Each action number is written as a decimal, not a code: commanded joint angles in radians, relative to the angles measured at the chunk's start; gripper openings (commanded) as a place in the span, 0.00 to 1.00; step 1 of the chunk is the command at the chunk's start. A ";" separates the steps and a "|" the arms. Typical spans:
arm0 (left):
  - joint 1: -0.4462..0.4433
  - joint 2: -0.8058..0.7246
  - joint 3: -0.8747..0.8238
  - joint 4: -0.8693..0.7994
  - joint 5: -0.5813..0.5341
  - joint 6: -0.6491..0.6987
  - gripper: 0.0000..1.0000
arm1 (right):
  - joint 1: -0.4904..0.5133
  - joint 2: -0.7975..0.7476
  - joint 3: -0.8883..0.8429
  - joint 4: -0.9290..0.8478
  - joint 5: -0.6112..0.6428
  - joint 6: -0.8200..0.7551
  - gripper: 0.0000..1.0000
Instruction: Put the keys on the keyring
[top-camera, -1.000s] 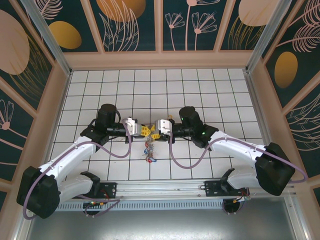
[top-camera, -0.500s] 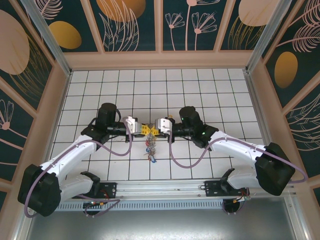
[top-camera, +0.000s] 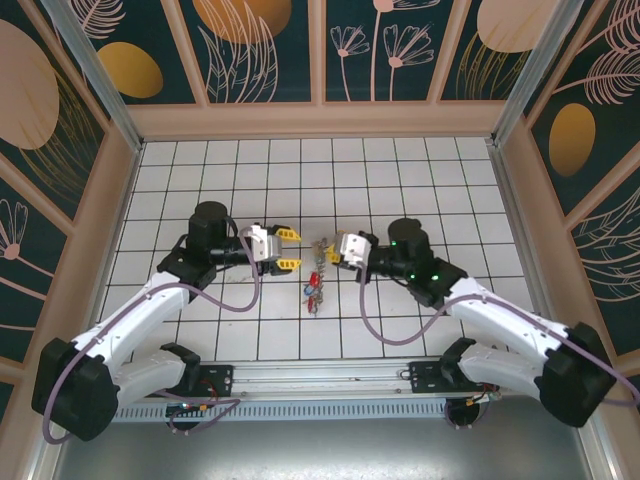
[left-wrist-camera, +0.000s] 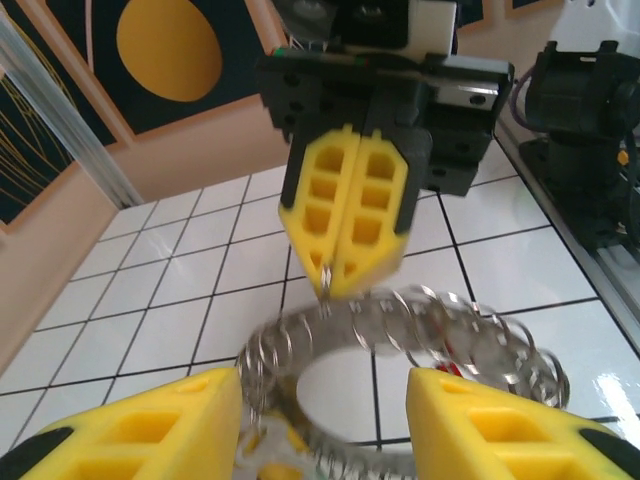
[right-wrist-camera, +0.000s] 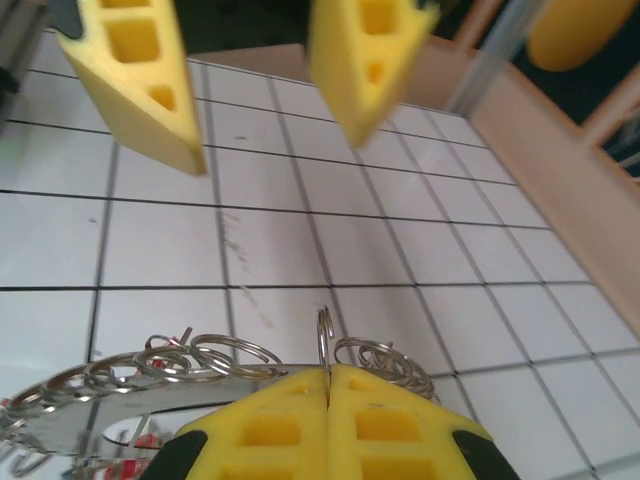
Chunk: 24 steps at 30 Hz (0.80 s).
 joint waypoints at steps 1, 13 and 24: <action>-0.003 0.041 0.062 0.046 -0.008 -0.028 0.47 | -0.081 -0.107 0.007 -0.057 0.048 -0.013 0.00; -0.015 0.296 0.158 0.168 -0.114 -0.099 0.44 | -0.493 -0.212 0.063 -0.088 0.022 0.024 0.00; -0.067 0.624 0.364 -0.023 -0.209 0.169 0.42 | -0.644 -0.154 0.049 -0.090 0.068 0.080 0.00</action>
